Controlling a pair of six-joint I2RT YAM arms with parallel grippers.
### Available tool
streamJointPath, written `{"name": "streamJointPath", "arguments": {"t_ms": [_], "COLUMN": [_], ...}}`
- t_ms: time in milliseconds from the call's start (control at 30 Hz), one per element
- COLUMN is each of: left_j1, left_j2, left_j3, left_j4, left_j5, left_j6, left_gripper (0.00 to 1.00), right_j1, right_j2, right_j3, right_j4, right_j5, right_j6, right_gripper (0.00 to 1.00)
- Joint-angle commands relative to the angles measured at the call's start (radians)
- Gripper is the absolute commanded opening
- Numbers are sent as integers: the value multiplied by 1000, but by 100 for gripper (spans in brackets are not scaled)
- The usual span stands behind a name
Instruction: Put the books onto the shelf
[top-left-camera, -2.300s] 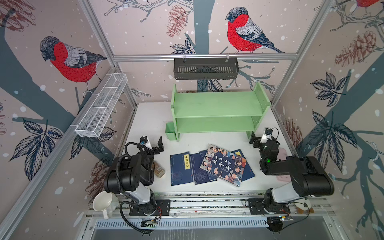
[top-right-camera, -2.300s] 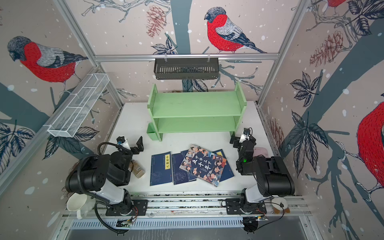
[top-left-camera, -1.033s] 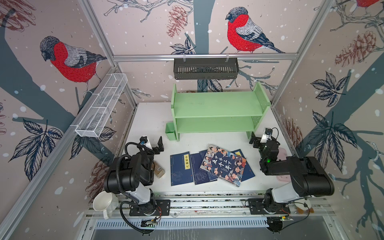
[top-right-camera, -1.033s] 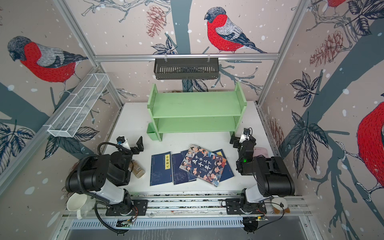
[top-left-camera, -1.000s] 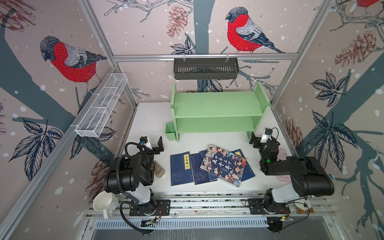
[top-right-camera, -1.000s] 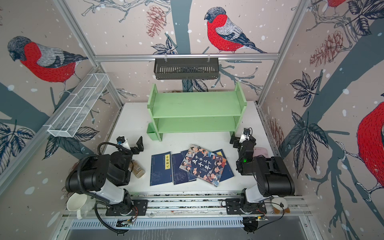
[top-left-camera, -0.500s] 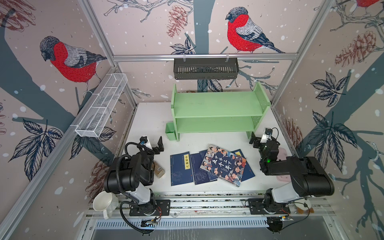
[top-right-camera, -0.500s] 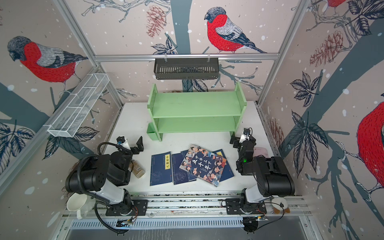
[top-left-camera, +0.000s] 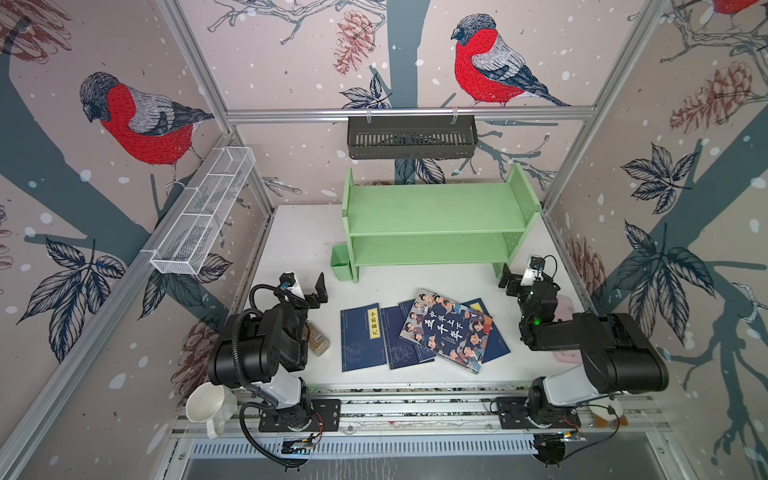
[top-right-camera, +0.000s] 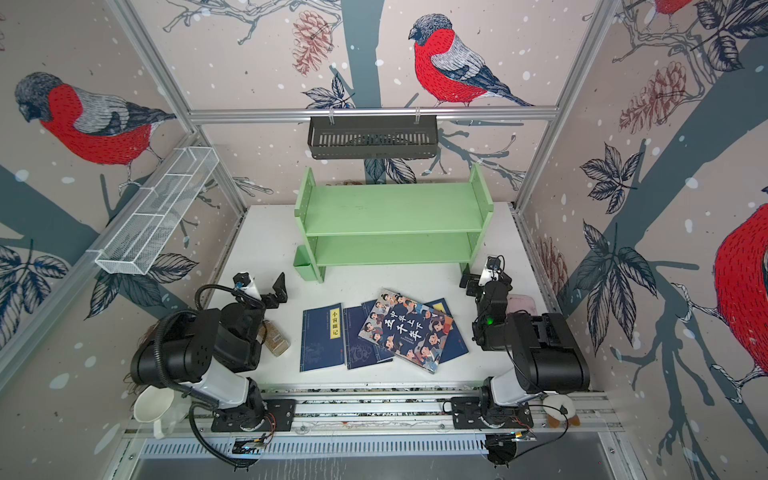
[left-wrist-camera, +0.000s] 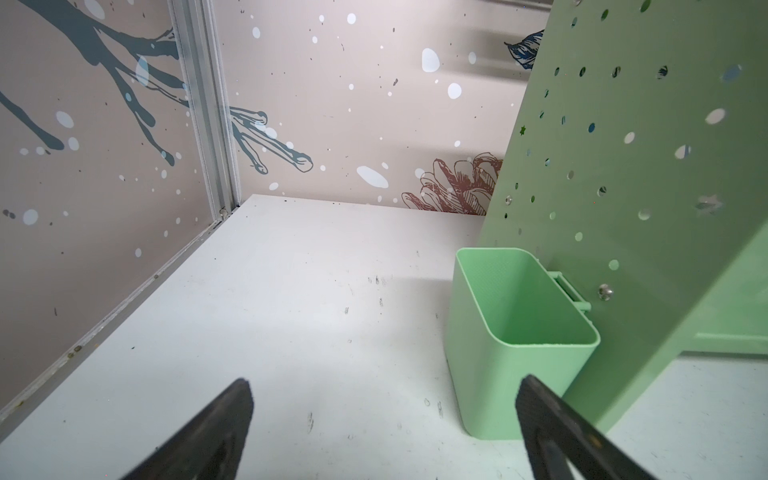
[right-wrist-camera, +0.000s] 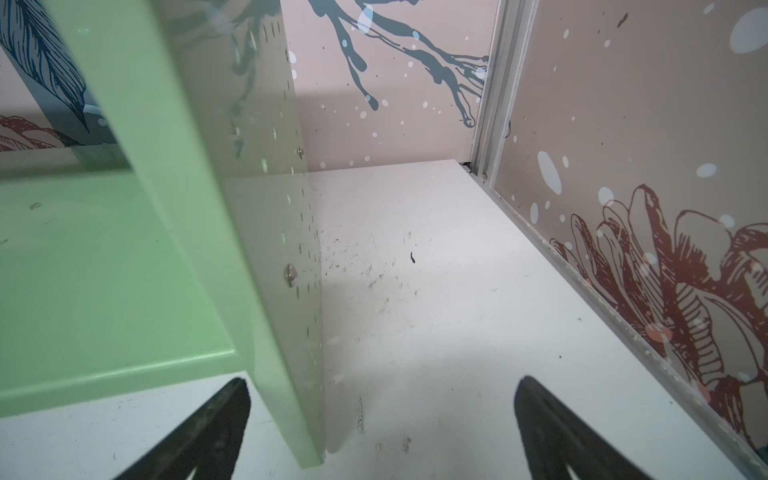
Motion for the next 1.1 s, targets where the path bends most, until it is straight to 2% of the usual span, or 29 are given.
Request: {"name": "streamJointPath", "arguments": {"t_ms": [0, 833, 967, 1067], "left_j1": [2, 2, -3, -20], "left_j2": [-3, -3, -11, -16], "left_j3": [4, 6, 67, 101], "left_j4": [56, 52, -61, -133], "left_j5": [6, 15, 85, 96], "left_j6": [8, 10, 44, 72], "left_gripper": [99, 99, 99, 99], "right_j1": [0, -13, -15, -17], "right_j2": [-4, -4, -4, -5], "right_j3": [0, 2, 0, 0], "right_j4": [22, 19, 22, 20], "right_j5": [4, -20, -25, -25], "right_j6": [-6, 1, 3, 4], "right_gripper": [100, 100, 100, 100]}}
